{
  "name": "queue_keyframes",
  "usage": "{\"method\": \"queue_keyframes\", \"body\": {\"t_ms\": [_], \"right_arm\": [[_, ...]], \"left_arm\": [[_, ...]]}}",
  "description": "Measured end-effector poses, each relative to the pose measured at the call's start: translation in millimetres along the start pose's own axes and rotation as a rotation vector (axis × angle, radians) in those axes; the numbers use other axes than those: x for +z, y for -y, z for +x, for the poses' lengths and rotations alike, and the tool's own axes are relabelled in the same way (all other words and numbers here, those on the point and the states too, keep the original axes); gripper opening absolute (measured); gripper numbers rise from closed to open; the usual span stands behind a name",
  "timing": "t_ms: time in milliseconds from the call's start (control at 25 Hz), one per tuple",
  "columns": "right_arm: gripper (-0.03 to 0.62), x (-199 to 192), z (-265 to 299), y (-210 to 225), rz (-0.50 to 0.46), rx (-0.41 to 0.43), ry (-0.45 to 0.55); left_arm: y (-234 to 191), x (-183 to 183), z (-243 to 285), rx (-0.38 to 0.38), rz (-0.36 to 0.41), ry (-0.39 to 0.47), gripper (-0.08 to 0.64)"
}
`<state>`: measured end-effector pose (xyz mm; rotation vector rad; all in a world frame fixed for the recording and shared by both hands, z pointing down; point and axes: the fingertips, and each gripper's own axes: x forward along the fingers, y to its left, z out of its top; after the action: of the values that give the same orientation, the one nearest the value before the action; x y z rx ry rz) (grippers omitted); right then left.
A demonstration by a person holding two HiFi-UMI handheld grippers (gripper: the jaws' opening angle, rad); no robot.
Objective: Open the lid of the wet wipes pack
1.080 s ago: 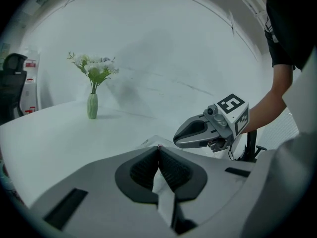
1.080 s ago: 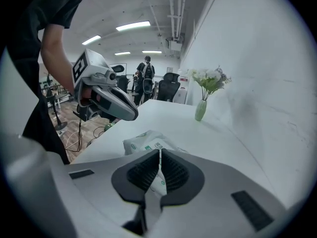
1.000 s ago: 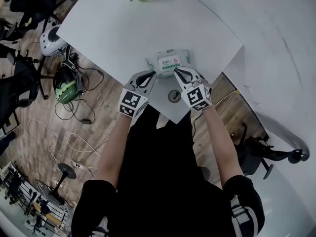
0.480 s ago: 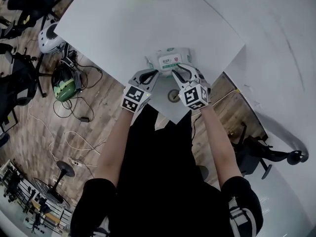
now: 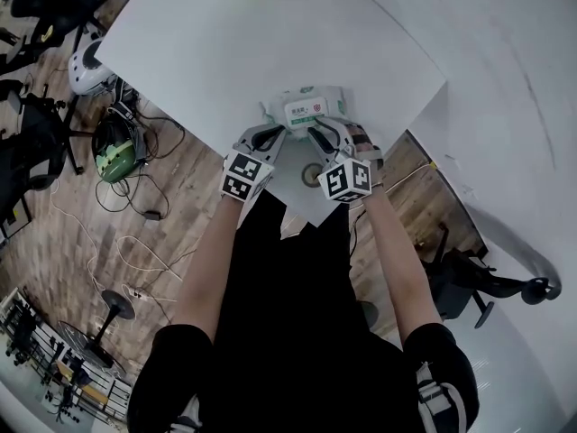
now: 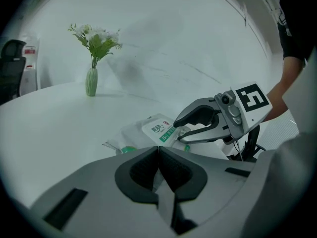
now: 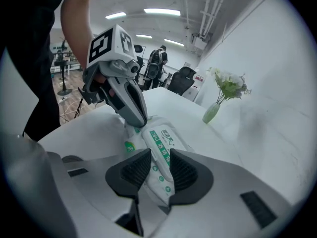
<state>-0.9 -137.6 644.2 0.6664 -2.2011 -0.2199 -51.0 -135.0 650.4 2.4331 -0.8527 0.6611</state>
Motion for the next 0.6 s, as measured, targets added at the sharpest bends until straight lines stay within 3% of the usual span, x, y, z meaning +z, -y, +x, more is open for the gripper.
{"method": "queue_keyframes", "body": {"t_ms": [320, 600], "right_arm": [[0.144, 7, 2, -5, -0.284, -0.009, -0.063], [0.15, 10, 3, -7, -0.386, -0.002, -0.082]], "left_arm": [[-1, -2, 1, 0.018, -0.006, 0.009, 0.023], [-1, -4, 1, 0.02, 0.006, 0.018, 0.023]]}}
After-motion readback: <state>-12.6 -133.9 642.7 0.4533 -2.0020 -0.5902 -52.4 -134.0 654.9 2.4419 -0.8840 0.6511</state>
